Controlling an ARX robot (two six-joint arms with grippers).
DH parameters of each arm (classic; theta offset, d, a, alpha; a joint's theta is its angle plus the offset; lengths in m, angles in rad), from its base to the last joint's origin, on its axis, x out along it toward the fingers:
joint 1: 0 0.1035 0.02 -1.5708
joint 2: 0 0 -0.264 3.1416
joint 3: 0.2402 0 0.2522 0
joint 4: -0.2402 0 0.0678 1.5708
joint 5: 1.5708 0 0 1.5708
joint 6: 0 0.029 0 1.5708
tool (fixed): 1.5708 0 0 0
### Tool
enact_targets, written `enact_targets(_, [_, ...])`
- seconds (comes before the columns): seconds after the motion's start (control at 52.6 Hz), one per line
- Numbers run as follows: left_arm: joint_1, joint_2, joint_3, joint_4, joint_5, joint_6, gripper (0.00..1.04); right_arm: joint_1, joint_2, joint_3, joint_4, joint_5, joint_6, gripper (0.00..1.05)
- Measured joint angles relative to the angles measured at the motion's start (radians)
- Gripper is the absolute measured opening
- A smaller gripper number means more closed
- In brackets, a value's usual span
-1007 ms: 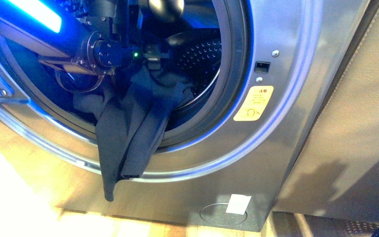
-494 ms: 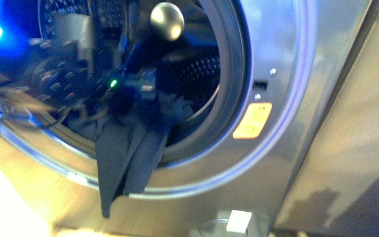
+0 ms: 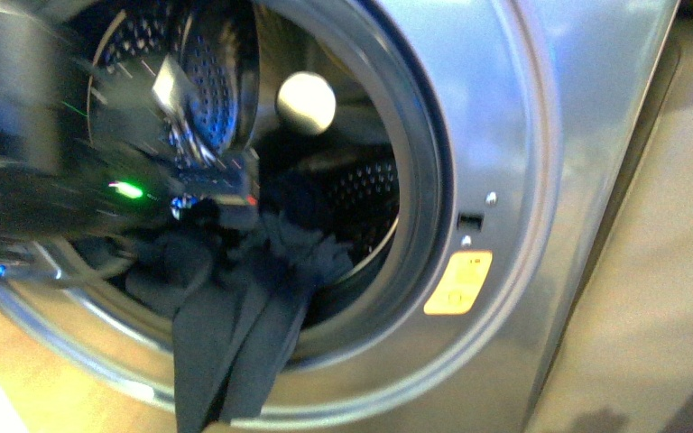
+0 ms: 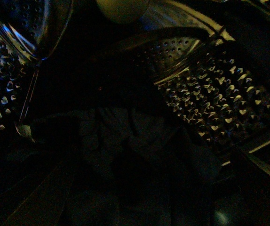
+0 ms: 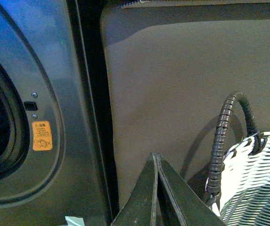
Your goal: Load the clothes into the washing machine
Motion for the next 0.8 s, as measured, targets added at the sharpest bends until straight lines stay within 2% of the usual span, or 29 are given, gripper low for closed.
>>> enact_targets(0.437, [0.064, -0.463, -0.119, -0.156, 0.108, -0.016, 0.98, 0.000, 0.000, 0.000, 0.000, 0.000, 0.000, 0.02])
enact_targets(0.456, [0.058, -0.487, -0.125, -0.175, 0.074, -0.013, 0.96, 0.000, 0.000, 0.000, 0.000, 0.000, 0.000, 0.02])
enact_targets(0.494, [0.050, -0.563, -0.148, -0.256, -0.072, -0.013, 0.87, 0.000, 0.000, 0.000, 0.000, 0.000, 0.000, 0.02])
enact_targets(0.532, [0.053, -0.673, -0.222, -0.323, -0.176, -0.013, 0.76, 0.000, 0.000, 0.000, 0.000, 0.000, 0.000, 0.02])
enact_targets(0.627, [0.078, -0.813, -0.357, -0.292, -0.187, -0.014, 0.52, 0.000, 0.000, 0.000, 0.000, 0.000, 0.000, 0.02])
enact_targets(0.798, [0.108, -0.891, -0.478, -0.255, -0.144, -0.013, 0.25, 0.000, 0.000, 0.000, 0.000, 0.000, 0.000, 0.02])
